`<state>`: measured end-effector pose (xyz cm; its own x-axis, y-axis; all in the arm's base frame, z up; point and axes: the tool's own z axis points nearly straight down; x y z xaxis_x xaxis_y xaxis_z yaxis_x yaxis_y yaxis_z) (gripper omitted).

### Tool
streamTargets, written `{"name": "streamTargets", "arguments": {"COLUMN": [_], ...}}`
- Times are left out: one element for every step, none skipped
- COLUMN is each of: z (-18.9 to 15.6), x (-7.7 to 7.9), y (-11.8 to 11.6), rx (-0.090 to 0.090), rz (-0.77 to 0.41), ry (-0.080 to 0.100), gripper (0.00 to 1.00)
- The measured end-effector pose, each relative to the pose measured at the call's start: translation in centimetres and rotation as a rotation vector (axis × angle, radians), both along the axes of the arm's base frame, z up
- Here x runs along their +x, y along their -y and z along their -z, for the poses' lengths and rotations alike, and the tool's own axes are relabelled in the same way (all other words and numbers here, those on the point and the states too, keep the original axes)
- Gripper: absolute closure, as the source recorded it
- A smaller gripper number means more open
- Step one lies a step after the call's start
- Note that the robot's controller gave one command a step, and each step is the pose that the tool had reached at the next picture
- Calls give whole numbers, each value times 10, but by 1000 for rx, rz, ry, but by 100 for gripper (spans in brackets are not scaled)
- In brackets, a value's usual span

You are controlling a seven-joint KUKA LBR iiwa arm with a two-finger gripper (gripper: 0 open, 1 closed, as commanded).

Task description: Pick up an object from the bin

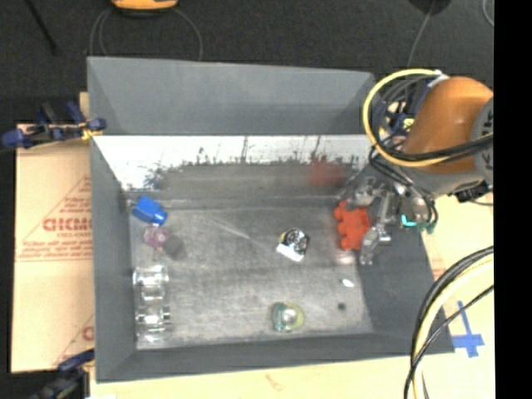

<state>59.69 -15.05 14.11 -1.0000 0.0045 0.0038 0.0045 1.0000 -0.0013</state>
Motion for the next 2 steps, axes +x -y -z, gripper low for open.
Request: {"name": "streamTargets", "arguments": {"z": [58, 55], "x": [10, 11], "y": [-92, -88], "rx": [4, 0], "rz": [-202, -201], "ry": [5, 9], "gripper": [0, 100]}}
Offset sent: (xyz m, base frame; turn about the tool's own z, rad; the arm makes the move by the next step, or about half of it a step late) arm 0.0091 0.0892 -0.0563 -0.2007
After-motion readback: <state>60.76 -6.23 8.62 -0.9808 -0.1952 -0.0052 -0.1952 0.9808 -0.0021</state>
